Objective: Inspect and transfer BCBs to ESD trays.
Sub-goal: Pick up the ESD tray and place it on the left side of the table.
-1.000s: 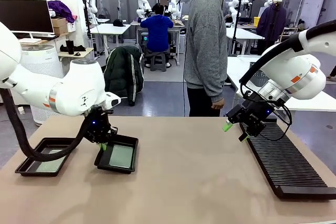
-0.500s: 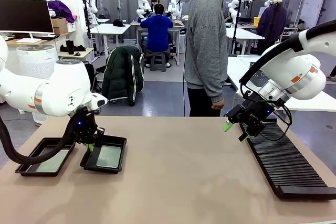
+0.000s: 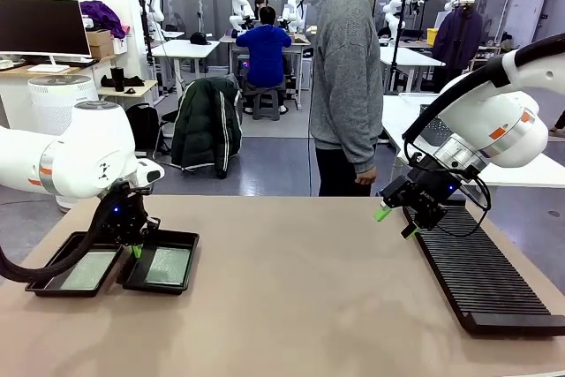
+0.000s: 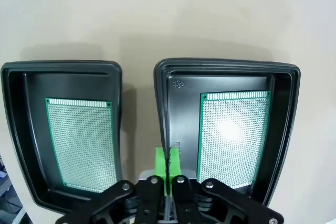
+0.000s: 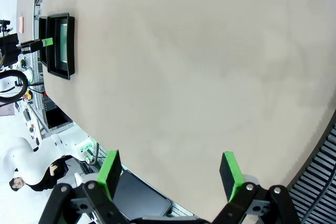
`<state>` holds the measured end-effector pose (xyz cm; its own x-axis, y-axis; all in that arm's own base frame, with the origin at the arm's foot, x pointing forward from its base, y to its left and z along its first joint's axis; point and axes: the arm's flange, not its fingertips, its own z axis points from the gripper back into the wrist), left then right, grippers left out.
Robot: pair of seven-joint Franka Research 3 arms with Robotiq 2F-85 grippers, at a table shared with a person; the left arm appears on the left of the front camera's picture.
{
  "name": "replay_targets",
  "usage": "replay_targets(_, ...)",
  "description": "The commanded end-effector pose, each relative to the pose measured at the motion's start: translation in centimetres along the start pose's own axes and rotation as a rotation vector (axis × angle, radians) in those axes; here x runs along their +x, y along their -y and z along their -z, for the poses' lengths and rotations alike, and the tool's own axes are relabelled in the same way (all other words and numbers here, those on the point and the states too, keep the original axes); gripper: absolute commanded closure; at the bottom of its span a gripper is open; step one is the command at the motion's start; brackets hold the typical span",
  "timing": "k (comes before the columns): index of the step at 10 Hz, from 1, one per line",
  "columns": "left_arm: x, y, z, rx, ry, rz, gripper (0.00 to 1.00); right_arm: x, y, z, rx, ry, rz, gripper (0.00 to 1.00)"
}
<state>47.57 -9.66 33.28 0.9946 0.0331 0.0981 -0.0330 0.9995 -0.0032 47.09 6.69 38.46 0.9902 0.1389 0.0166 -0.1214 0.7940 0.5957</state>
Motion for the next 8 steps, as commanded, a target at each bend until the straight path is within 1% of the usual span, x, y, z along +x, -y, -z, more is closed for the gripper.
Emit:
replay_targets(1,-0.4,-1.06,0.01,0.001,-0.01,0.008,0.97,0.25,-0.12,0.07,-0.01,-0.007,0.009,0.0)
replay_targets(7,0.25,-0.81,0.9,0.029,-0.02,-0.001,0.97,0.25,-0.12,0.07,-0.01,-0.007,0.009,0.0)
replay_targets(8,0.3,-0.59,0.9,0.033,-0.027,0.008,0.94,0.25,-0.12,0.07,-0.01,-0.007,0.009,0.0)
